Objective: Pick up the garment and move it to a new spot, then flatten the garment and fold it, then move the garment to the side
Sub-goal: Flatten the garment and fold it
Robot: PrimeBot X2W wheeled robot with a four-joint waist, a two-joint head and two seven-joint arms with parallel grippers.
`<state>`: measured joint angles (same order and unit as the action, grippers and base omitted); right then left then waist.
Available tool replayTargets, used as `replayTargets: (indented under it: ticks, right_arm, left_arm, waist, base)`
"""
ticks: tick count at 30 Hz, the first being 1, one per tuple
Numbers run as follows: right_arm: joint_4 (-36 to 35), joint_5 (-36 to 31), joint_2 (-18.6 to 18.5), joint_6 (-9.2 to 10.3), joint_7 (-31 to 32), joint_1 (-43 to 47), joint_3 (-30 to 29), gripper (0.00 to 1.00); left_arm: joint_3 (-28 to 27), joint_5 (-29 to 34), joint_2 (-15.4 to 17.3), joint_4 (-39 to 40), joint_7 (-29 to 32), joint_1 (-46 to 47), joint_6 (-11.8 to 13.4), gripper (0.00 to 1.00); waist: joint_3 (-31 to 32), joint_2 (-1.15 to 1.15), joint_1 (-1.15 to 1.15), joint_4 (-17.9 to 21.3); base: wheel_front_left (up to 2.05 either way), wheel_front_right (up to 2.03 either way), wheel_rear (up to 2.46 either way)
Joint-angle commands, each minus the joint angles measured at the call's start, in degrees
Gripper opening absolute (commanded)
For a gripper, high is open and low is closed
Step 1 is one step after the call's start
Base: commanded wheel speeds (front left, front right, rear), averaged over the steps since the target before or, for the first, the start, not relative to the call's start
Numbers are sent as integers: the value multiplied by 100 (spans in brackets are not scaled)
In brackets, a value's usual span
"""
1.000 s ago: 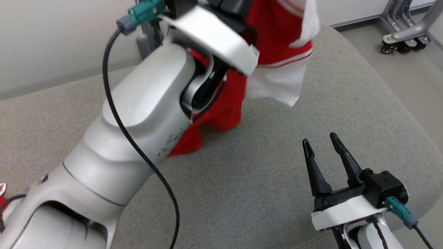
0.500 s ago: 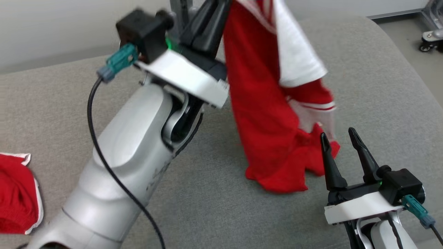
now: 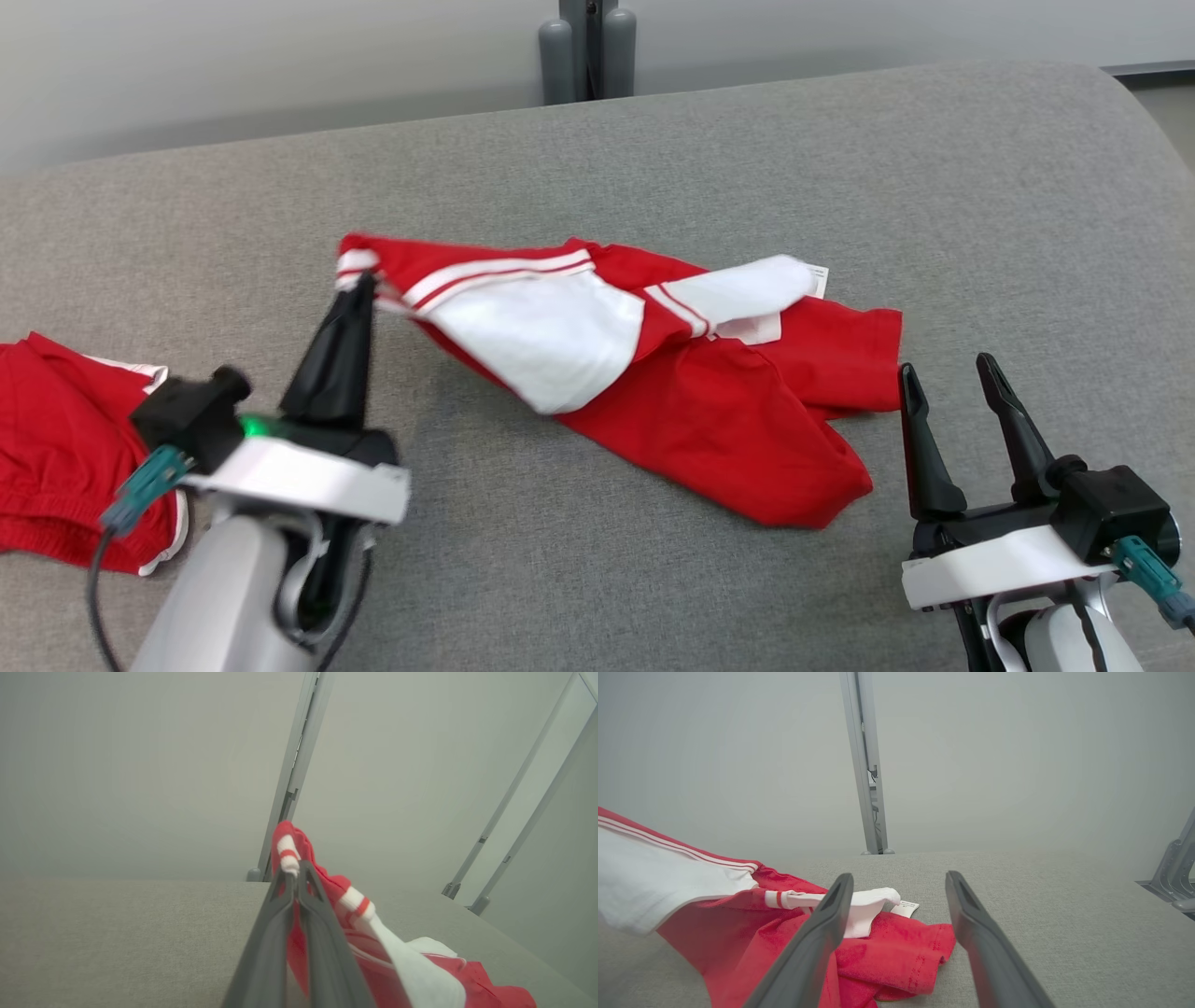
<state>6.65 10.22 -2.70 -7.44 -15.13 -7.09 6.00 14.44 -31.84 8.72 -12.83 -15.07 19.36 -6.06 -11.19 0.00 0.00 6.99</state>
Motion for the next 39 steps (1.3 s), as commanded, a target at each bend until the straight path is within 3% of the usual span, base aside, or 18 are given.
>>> replayTargets:
  ticks: [1,7,15,16,19,21,28,36,39]
  right_arm:
    - [0,-14,-38,-9,-9,26,-22,100]
    - [5,-34,-36,-9,-9,-1,-22,100]
    - [37,-37,-41,-9,-8,-17,36,100]
    - [44,-39,-39,-9,-8,-17,38,100]
    - [53,-38,-39,-10,-8,-9,43,100]
    - [55,-37,-38,-10,-8,5,35,100]
    - [67,-40,-38,-10,-8,62,32,100]
    - [97,-40,-40,-10,-8,70,106,100]
    - [114,-36,-39,-10,-8,39,148,100]
  left_arm:
    - [-111,103,95,11,-10,-90,-4,0]
    - [-621,325,204,-401,-10,-525,-23,0]
    - [-1163,831,299,-1100,-10,-543,490,0]
    - [-1226,904,309,-1199,-10,-534,610,13]
    - [-1372,1080,311,-1446,-10,-541,917,100]
    - [-1505,1105,231,-1406,-10,-527,1003,100]
    - [-1520,1379,-155,-689,-9,-724,921,100]
    - [-612,1507,-419,-403,13,-886,206,100]
    - [-13,1861,-310,-556,179,-617,35,100]
  waist:
    - [-1,0,0,-25]
    - [4,0,0,-101]
    - [27,0,0,-79]
    - [35,0,0,-68]
    - [63,0,0,-36]
    - [81,0,0,-28]
    - [177,0,0,-72]
    - [232,0,0,-170]
    - [240,0,0,-155]
  base:
    - [0,0,0]
    - [0,0,0]
    - [0,0,0]
    - [0,0,0]
    - [0,0,0]
    - [0,0,0]
    - [0,0,0]
    - [0,0,0]
    - [0,0,0]
